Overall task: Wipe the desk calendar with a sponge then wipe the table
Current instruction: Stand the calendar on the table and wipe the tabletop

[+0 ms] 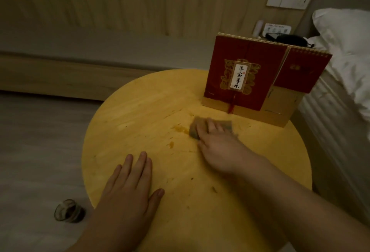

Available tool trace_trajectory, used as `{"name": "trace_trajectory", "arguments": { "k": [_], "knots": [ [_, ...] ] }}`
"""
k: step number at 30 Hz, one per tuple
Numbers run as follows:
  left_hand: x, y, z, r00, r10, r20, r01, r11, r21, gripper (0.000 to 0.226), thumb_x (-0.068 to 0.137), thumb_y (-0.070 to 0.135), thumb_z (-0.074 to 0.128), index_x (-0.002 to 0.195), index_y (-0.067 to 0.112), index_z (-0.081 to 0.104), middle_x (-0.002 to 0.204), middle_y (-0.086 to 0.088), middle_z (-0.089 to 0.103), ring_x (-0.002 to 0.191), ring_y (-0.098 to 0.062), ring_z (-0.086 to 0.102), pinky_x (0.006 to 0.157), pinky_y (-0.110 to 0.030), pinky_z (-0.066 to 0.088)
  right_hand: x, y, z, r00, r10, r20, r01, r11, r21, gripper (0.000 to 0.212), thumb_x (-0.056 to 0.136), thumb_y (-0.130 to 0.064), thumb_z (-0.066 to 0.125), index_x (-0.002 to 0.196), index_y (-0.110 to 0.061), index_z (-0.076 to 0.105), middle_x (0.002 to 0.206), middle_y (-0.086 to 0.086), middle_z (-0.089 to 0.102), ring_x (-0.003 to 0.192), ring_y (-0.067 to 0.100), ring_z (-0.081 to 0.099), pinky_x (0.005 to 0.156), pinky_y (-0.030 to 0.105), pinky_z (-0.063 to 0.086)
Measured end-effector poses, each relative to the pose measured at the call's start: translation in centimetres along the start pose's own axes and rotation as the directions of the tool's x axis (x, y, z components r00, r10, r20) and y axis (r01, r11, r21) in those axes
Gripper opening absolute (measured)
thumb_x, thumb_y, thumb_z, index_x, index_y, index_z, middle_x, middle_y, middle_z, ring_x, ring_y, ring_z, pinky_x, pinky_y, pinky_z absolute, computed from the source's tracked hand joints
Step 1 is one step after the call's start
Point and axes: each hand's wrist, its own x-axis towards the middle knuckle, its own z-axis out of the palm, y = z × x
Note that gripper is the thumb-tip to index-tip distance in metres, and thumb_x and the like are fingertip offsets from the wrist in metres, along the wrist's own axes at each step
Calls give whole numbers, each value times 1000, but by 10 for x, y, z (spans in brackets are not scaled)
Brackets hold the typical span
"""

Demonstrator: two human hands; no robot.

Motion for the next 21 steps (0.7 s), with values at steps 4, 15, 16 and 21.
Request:
{"name": "trace_trajectory", "arguments": {
  "k": [4,15,16,21],
  "knots": [
    [-1,0,-1,1000,3,-16,-3,1000,-4,95,74,72,-22,155,24,-28,157,8,-39,146,-17,-32,118,-34,-14,72,-17,-25,1000,4,0,-4,1000,-6,59,113,-39,28,169,-25,15,177,17,6,161,40,13,129,62,19],
    [-6,1,-3,996,35,-87,-36,999,-7,93,87,70,-9,164,19,0,172,0,-9,158,-28,-8,122,-40,-6,-103,-34,29,984,-165,68,172,980,-100,59,103,-47,33,162,-40,34,170,5,35,153,33,41,120,53,39],
    [-7,1,-2,995,36,-91,-37,999,-4,92,89,70,-7,165,19,2,173,-1,-6,158,-28,-6,123,-41,-3,-122,-36,37,981,-194,19,194,968,-158,57,96,-46,37,147,-36,61,153,9,60,132,33,65,101,48,58],
    [-8,-1,5,996,35,-83,-34,999,12,87,96,67,1,164,16,13,173,-3,8,159,-30,5,124,-44,6,-148,-40,53,972,-221,-79,192,943,-272,70,111,-40,9,132,-32,75,137,5,72,116,26,75,85,37,64]
  ]
}}
